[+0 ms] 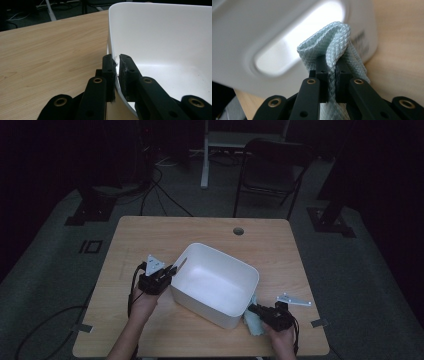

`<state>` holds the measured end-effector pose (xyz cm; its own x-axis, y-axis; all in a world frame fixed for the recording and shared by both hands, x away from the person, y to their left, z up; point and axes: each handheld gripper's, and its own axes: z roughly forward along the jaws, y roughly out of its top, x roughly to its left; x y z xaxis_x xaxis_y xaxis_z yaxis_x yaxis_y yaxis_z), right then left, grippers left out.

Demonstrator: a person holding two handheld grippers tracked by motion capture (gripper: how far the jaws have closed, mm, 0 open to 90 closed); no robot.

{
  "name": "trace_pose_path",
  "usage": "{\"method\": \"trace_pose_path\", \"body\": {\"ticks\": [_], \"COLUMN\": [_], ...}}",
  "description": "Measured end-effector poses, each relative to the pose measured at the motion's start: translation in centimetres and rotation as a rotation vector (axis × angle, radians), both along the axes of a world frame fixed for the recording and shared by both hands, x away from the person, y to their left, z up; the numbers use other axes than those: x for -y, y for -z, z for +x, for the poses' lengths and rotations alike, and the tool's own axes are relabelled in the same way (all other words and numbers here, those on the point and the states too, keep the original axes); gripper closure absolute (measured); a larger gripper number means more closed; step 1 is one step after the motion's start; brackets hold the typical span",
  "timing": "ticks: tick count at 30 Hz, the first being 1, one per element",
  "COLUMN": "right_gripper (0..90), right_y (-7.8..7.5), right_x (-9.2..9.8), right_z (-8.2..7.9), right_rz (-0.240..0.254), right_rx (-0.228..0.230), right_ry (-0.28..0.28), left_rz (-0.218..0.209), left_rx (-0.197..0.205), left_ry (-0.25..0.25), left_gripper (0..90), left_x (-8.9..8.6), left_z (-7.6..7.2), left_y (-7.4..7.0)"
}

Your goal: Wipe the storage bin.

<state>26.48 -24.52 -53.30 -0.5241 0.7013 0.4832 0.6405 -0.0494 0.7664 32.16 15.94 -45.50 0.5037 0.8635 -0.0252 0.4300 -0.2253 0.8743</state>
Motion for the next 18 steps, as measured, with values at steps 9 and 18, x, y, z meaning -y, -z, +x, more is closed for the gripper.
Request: {"method": "trace_pose_path", "body": {"ticks": [9,18], "right_gripper": [84.4,84.4], "right_y": [1.5,0.2], "right_x": [-0.2,-0.8], "right_z": [0.9,-1.8], "right_rz": [-0.034,-0.047], "right_rx": [-0.07,0.0], "right_ry": [0.007,-0.049], "left_rz": [0.003,0.007], "left_rx": [-0.003,0.0], "left_ry": [-0.01,0.001], "left_gripper": [83.1,83.7], "left_x": [0.0,0.2], "left_z": [0.0,0.0], "left_y": [0.0,0.0]}}
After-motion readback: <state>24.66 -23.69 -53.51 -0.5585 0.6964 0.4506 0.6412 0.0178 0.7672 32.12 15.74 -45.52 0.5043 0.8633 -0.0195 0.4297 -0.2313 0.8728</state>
